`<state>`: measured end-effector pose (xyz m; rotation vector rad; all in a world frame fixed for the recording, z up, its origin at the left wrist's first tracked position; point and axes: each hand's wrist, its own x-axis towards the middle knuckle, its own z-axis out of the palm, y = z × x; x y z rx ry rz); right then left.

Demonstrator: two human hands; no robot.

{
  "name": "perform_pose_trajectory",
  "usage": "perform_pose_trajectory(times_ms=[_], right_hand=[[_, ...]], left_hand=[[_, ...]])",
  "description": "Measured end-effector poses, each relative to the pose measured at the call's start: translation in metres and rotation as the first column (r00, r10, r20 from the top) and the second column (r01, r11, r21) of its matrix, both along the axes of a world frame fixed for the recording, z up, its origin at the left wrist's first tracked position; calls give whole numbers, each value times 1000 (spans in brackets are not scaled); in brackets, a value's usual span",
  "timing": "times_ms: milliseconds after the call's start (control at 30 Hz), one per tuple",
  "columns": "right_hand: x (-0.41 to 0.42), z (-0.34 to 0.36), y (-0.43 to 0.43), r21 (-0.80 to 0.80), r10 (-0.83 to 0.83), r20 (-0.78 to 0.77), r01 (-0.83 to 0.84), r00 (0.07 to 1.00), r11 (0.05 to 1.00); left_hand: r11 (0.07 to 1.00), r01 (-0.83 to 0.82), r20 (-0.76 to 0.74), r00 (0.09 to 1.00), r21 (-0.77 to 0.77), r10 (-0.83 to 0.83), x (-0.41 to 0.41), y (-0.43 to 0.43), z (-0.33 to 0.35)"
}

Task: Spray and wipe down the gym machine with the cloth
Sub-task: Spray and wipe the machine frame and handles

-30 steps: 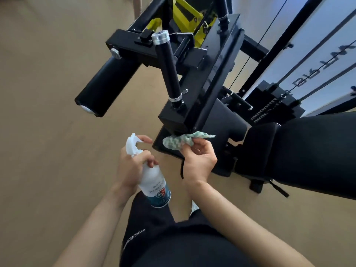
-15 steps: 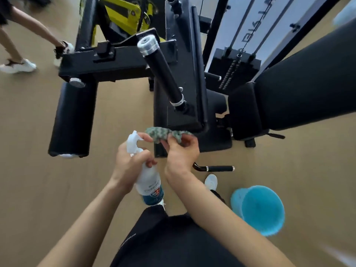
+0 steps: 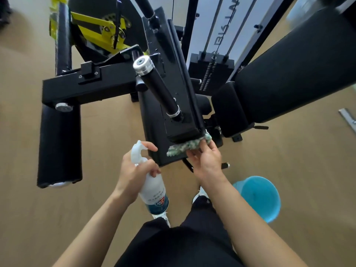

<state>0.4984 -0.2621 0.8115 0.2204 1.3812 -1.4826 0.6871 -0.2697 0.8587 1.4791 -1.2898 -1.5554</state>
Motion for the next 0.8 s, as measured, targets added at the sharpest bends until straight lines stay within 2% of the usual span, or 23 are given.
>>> perform_pose_trajectory(times_ms=[67,133,300,400,533,667,733,800], right_hand=[[5,-2,4,-30,27,121,-24,992,999],[4,-2,6,-49,40,176,-32,983,998],[-35,-1,-9,-64,75,-35,-77,997,995],[-65,7,-35,-132,133,-150,-153,980,979],[-98,19,-84,-283,326,-269,-398,906,873],[-114,16,-100,-269,511,-342,-603,789,751],[-116,11,-94,-263,620,-294,-685,728,680],[-124,12,-89,-266,706,-164,-720,689,641]], left_hand=[[1000,16,-20,1000,-11,-16,-4,-1,5],[999,36,-35,999,-24,-36,-10,-2,11],[995,78,-70,994,-67,-83,-34,-10,32],[994,71,-77,994,-77,-77,-56,-14,43],[995,28,-73,997,-93,-34,-92,-21,58],[993,-49,-71,997,-106,42,-127,-29,74],[986,-103,-82,992,-131,93,-141,-33,81],[974,-163,-87,985,-156,150,-154,-36,87]])
